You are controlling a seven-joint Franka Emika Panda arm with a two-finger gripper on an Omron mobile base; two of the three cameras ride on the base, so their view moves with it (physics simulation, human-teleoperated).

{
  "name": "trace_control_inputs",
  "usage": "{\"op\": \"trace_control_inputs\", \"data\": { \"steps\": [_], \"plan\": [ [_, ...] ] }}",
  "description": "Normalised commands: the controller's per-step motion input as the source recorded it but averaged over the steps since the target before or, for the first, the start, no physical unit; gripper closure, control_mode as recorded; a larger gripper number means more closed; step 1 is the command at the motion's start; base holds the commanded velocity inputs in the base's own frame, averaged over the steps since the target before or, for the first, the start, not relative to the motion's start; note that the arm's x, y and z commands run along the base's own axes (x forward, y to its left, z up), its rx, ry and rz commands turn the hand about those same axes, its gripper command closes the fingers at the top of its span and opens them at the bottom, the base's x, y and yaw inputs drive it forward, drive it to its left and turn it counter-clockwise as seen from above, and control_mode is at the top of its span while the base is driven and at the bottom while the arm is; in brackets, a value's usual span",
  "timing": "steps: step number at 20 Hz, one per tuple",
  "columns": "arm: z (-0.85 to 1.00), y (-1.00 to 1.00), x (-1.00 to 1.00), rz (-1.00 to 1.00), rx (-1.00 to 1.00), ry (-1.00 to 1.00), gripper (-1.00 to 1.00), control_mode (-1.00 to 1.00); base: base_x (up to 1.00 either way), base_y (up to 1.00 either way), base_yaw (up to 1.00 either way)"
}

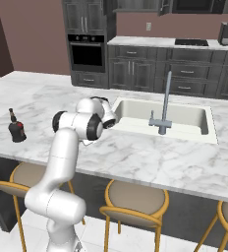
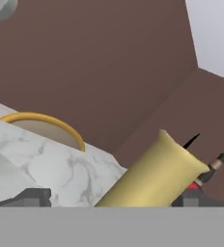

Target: Get the candle and the liquor from the cabinet and move them to the dining counter.

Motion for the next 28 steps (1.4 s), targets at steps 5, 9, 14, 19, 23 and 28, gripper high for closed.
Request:
{"op": "trace_control_inputs", "data": {
  "steps": [5,9,14,19,23,28],
  "plan": [
    [0.0,-0.28,0.04,0.0,0.04,0.03,-1.0,-1.0,0.0,0.0,0.0],
    [0.01,-0.24,0.0,0.01,0.06,0.0,-1.0,-1.0,0.0,0.0,0.0],
    [0.08,-0.06,0.0,0.01,0.06,0.0,-1.0,-1.0,0.0,0.0,0.0],
    [0.12,0.0,0.0,0.01,0.03,0.0,-1.0,-1.0,0.0,0.0,0.0],
    [0.08,0.0,0.06,0.0,0.0,0.03,-1.0,-1.0,0.0,0.0,0.0],
    [0.08,-0.12,0.03,0.01,0.02,0.04,-1.0,-1.0,0.0,0.0,0.0]
  ]
}}
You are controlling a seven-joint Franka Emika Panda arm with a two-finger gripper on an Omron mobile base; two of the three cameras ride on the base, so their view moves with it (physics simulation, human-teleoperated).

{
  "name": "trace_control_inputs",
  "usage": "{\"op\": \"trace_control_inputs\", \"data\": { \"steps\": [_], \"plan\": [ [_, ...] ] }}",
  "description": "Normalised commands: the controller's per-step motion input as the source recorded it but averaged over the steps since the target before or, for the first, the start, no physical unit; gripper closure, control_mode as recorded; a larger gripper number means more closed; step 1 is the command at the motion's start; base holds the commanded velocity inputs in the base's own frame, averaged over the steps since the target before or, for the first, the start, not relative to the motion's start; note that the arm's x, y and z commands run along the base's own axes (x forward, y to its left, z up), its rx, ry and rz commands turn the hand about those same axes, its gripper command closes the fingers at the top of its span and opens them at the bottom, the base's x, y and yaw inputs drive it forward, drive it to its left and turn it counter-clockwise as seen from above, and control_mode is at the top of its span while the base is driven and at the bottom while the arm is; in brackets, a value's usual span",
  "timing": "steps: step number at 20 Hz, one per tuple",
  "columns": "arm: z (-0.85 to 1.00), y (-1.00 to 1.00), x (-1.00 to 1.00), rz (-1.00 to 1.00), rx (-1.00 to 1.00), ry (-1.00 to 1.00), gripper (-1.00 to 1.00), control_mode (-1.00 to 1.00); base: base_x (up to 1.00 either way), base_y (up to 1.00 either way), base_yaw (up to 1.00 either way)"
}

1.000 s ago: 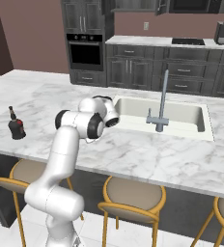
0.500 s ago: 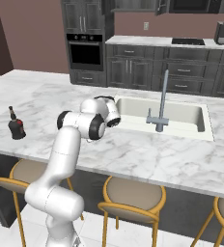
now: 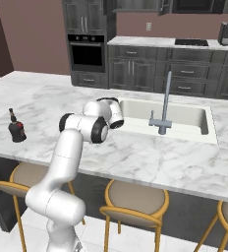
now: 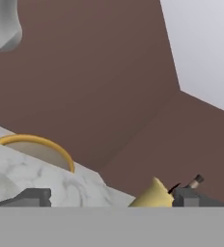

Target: Get the candle and the liquor from the cabinet and move them to the dining counter.

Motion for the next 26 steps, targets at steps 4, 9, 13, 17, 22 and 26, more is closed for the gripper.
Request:
{"op": "trace_control_inputs", "data": {
  "steps": [4,9,13,17,22,26],
  "plan": [
    [0.19,-0.31,-0.12,0.0,0.02,0.02,-1.0,-1.0,0.0,0.0,0.0],
    [0.27,-0.11,-0.26,0.0,0.0,0.1,-1.0,-1.0,0.0,0.0,0.0],
    [0.3,0.07,-0.34,-0.1,-0.08,0.14,-1.0,-1.0,0.0,0.0,0.0],
    [0.33,0.06,-0.38,-0.16,-0.05,0.19,-1.0,-1.0,0.0,0.0,0.0],
    [0.37,0.0,-0.33,-0.18,-0.03,0.31,-1.0,-1.0,0.0,0.0,0.0],
    [0.31,0.0,-0.37,-0.17,-0.12,0.25,-1.0,-1.0,0.0,0.0,0.0]
  ]
}}
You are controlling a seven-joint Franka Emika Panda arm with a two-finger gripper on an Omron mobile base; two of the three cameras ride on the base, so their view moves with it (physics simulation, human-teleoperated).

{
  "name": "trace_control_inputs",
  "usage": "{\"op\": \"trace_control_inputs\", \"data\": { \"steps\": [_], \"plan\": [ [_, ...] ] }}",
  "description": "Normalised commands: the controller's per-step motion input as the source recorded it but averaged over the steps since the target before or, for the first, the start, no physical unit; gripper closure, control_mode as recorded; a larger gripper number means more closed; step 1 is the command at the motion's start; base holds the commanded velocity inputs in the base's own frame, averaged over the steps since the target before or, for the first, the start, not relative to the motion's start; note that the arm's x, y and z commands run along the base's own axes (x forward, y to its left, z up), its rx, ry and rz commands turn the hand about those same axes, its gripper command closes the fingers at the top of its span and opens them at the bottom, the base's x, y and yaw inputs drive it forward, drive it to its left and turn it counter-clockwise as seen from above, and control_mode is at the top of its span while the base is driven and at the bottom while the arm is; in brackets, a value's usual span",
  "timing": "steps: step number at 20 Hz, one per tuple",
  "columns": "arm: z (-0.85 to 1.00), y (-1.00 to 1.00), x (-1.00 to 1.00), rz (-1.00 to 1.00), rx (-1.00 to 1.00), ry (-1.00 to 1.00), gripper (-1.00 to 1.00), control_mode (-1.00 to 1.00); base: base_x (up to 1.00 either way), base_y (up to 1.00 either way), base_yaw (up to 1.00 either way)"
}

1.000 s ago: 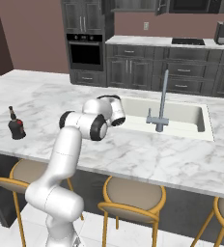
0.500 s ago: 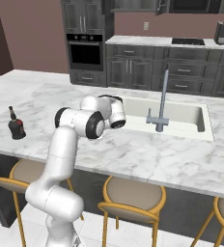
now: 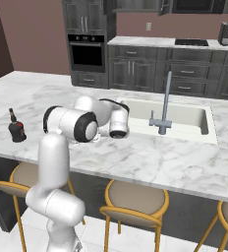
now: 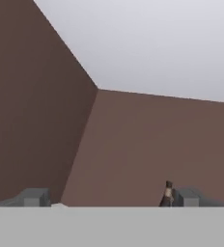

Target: Get the candle and the liquor from the cabinet and move them to the dining counter.

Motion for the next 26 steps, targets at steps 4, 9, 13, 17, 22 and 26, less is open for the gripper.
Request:
{"op": "trace_control_inputs", "data": {
  "steps": [4,9,13,17,22,26],
  "plan": [
    [0.31,0.05,-0.32,-0.2,-0.15,0.26,-1.0,-1.0,0.0,0.0,0.0],
    [0.36,0.01,-0.25,-0.13,-0.2,0.46,-1.0,-1.0,0.0,0.0,0.0],
    [0.3,0.0,-0.34,-0.1,-0.23,0.46,-1.0,-1.0,0.0,0.0,0.0],
    [0.28,0.0,-0.35,-0.08,-0.29,0.48,-1.0,-1.0,0.0,0.0,0.0],
    [0.23,0.0,-0.45,-0.11,-0.23,0.39,-1.0,-1.0,0.0,0.0,0.0],
    [0.16,0.0,-0.43,-0.23,-0.22,0.29,-1.0,-1.0,0.0,0.0,0.0]
  ]
}}
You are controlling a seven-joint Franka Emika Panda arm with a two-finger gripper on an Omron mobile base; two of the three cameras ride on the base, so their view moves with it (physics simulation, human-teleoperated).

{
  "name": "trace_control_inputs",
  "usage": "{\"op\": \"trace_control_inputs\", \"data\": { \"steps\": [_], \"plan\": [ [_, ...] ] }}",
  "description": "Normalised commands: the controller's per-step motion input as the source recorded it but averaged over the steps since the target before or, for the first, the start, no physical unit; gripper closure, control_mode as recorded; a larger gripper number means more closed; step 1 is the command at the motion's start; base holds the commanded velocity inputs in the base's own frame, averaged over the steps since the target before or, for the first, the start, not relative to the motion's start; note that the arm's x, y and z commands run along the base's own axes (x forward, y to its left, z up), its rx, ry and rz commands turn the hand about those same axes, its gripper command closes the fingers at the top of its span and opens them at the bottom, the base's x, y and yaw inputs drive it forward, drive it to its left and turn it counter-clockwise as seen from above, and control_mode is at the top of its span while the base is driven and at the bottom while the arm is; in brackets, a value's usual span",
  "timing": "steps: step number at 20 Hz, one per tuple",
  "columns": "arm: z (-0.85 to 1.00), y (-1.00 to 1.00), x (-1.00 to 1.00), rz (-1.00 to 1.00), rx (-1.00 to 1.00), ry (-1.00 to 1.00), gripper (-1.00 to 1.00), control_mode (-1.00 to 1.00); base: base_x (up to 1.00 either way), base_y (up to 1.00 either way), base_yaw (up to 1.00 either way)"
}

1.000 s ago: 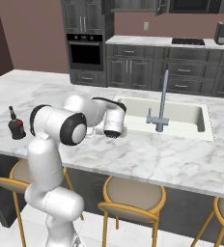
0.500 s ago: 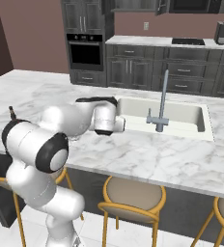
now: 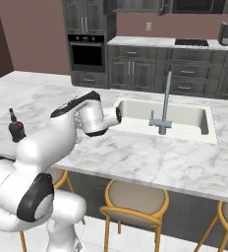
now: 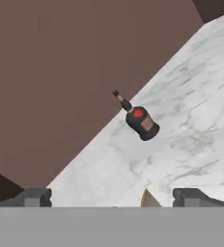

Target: Get the candle and the liquor from the cabinet and move them to the dining counter.

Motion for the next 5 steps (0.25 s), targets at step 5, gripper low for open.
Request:
{"op": "trace_control_inputs", "data": {
  "steps": [5],
  "plan": [
    [0.2,0.0,-0.41,-0.2,-0.23,0.31,-1.0,-1.0,0.0,0.0,0.0]
  ]
}}
